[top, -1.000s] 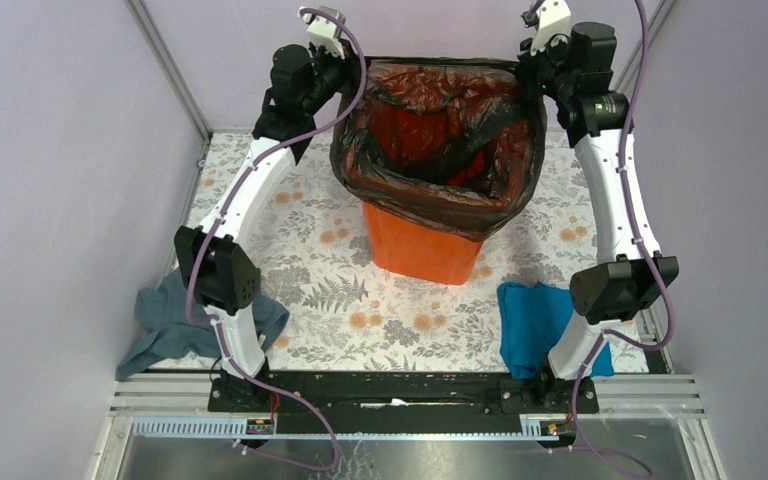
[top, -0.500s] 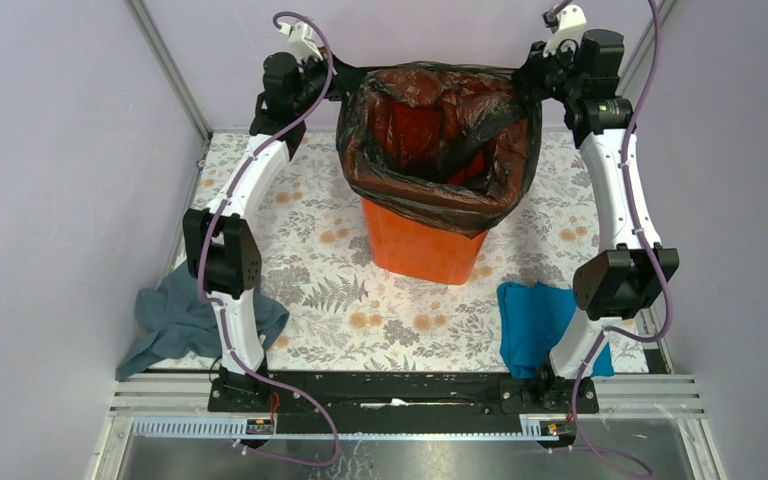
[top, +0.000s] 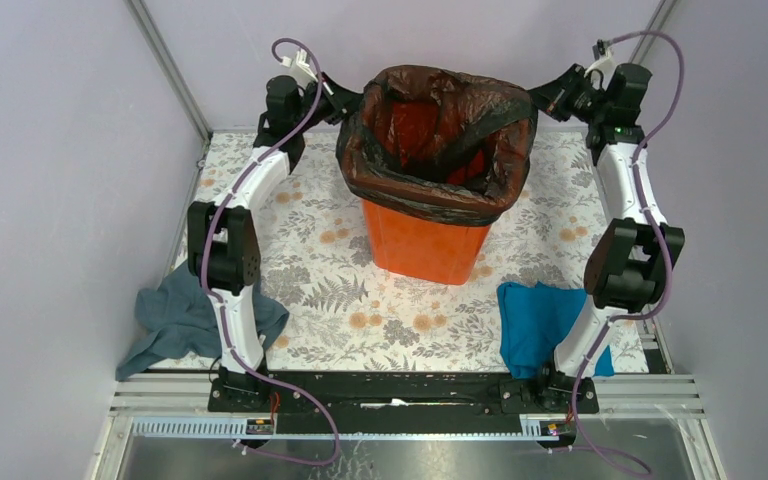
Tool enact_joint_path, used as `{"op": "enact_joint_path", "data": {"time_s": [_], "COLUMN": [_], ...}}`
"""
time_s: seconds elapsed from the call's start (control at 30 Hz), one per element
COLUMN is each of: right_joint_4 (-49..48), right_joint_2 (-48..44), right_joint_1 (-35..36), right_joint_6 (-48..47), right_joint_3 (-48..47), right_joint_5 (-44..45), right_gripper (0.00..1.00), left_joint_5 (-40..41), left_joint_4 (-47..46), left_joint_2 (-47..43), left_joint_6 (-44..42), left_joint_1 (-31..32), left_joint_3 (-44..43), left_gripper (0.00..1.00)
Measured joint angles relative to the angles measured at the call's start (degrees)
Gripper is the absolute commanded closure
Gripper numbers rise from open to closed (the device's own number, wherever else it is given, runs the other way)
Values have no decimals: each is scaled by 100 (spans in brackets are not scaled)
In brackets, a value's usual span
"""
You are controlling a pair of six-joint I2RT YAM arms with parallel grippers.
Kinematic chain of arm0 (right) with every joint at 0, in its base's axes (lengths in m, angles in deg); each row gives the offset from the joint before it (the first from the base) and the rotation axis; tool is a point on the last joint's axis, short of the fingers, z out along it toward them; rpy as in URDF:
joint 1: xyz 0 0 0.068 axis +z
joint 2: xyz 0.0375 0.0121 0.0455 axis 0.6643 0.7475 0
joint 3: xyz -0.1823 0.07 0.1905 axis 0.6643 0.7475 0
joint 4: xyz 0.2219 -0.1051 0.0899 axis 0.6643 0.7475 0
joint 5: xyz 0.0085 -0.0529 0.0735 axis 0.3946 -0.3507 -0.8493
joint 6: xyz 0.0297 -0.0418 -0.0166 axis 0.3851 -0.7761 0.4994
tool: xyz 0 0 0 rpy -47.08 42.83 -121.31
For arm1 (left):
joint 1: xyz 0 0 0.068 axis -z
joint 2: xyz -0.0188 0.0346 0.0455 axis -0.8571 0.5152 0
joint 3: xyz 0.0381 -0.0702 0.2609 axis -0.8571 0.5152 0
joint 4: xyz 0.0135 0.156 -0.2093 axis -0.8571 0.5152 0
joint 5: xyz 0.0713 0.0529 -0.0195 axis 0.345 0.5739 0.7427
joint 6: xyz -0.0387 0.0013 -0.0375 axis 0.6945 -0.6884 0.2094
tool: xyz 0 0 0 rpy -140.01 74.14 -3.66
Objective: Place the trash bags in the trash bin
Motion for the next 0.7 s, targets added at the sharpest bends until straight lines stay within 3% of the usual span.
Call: {"op": "enact_joint_path", "data": {"time_s": [0.17,0.3,0.37,0.5,0.6,0.7], "right_joint_4": [-1674,-2629,-2743,-1716,-382,675], "right_joint_2": [125,234,234,140,-35,-463], "right_joint_1": [-114,-234,-332,-507,-581,-590], "right_joint_6": [1838,2988,3224,2719,1803,929], "right_joint_3": [870,1178,1281,1235,975,857], "right_joint_5": [-520,-723,-743,-516,4,608], "right_gripper": [82,66,50,25,15,9], "left_joint_5": [-109,-192,-214,-203,-136,-57], "left_joint_4": [-470,-551,-601,-407,-136,98], "left_joint_2": [-20,-33,-101,-446,-837,-1419], "left_joint_6": [557,866,955,966,791,660], "left_joint_1": [-90,-199,-271,-461,-573,-723], "left_joint_3": [616,927,1093,1357,1394,1587], "left_gripper": [100,92,81,66,46,34]}}
